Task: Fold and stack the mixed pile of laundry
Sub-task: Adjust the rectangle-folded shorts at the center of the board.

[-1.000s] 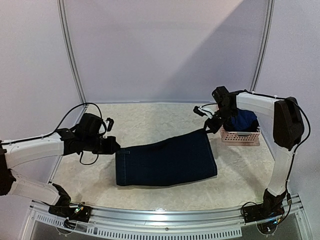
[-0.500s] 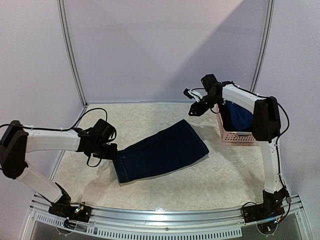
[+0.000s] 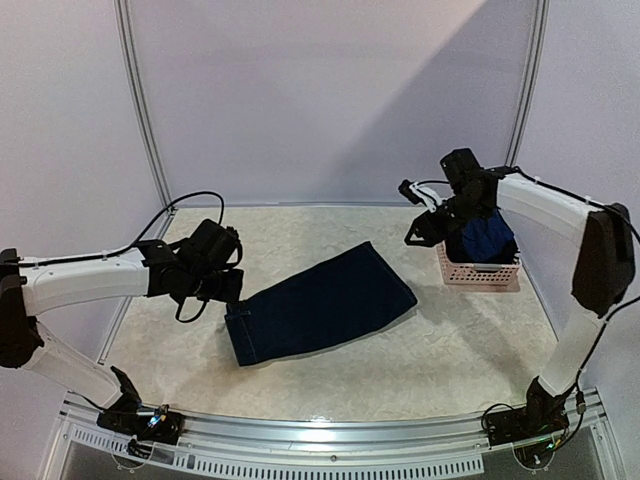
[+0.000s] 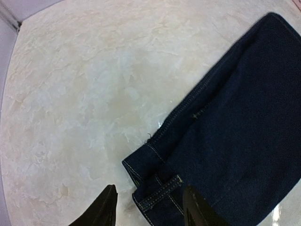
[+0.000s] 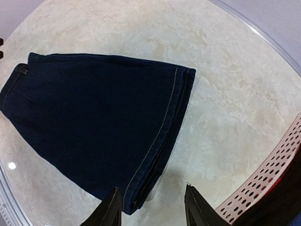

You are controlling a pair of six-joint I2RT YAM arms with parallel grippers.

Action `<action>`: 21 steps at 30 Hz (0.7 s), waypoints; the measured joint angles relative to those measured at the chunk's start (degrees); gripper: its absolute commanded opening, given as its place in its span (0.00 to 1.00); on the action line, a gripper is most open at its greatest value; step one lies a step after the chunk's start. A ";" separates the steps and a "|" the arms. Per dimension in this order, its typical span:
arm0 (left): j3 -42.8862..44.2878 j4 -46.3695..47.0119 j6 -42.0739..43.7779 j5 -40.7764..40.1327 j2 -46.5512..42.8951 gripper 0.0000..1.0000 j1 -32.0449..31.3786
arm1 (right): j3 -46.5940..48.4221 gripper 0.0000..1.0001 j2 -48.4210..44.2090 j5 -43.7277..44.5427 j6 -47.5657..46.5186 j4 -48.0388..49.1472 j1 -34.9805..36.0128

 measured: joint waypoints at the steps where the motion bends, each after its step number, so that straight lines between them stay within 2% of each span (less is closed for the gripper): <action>1: 0.22 -0.52 0.76 0.24 -0.02 0.48 -0.72 | -1.55 0.46 -2.40 -0.20 -0.09 0.63 0.00; 5: 2.27 -4.33 6.78 3.21 0.02 0.46 -6.73 | -9.55 0.46 -9.16 -1.64 -0.96 3.93 0.00; 10: 6.21 -9.60 10.97 7.76 1.33 0.47 -13.35 | -13.29 0.42 -7.76 -2.64 -2.67 3.96 0.00; 14: 6.29 -12.17 12.37 9.27 4.09 0.47 -15.15 | -13.31 0.32 -6.34 -5.18 -3.89 3.78 0.02; 21: 2.82 -11.17 11.28 6.62 11.10 0.46 -15.26 | -13.31 0.30 -3.65 -6.01 -3.87 3.65 1.22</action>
